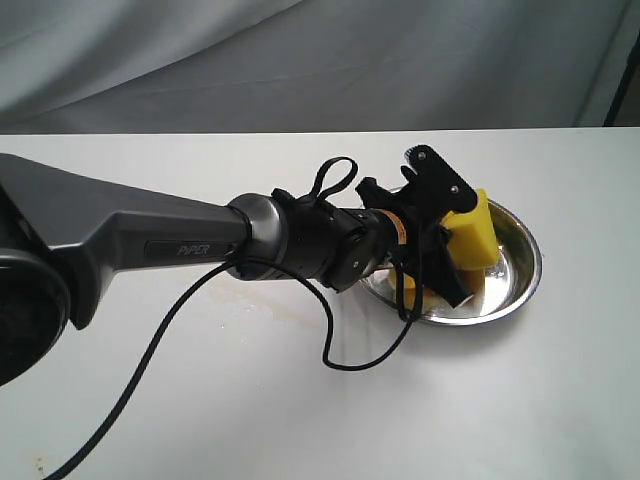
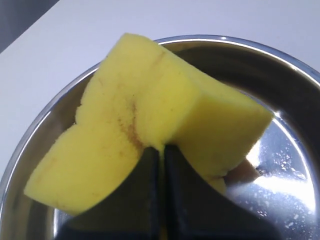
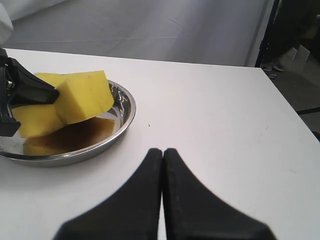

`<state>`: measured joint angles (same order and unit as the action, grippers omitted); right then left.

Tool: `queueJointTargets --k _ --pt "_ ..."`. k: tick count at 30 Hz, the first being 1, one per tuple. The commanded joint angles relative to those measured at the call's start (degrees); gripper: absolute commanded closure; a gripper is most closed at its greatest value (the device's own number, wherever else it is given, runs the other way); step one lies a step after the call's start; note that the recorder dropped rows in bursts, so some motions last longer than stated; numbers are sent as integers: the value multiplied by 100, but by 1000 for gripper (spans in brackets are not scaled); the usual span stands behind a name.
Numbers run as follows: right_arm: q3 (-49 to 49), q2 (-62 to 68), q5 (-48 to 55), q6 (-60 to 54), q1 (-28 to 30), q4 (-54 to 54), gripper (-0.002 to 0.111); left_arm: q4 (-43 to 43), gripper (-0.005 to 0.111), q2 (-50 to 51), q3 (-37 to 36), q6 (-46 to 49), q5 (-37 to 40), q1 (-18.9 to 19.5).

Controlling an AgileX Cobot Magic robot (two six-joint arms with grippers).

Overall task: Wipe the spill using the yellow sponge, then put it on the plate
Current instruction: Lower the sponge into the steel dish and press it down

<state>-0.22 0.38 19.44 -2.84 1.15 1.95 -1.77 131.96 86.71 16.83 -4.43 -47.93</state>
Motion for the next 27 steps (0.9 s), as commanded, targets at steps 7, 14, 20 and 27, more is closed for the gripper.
queueJointTargets --k 7,14,20,27 --pt "22 -38 -21 26 -8 38 108 92 107 -52 41 315 -57 -4" --pt "22 -38 -21 26 -8 38 108 92 107 -52 41 348 31 -4" --pt "22 -38 -21 26 -8 38 108 92 107 -52 26 348 36 -4" --pt "22 -38 -21 26 -8 38 108 92 86 -52 28 464 -7 -4"
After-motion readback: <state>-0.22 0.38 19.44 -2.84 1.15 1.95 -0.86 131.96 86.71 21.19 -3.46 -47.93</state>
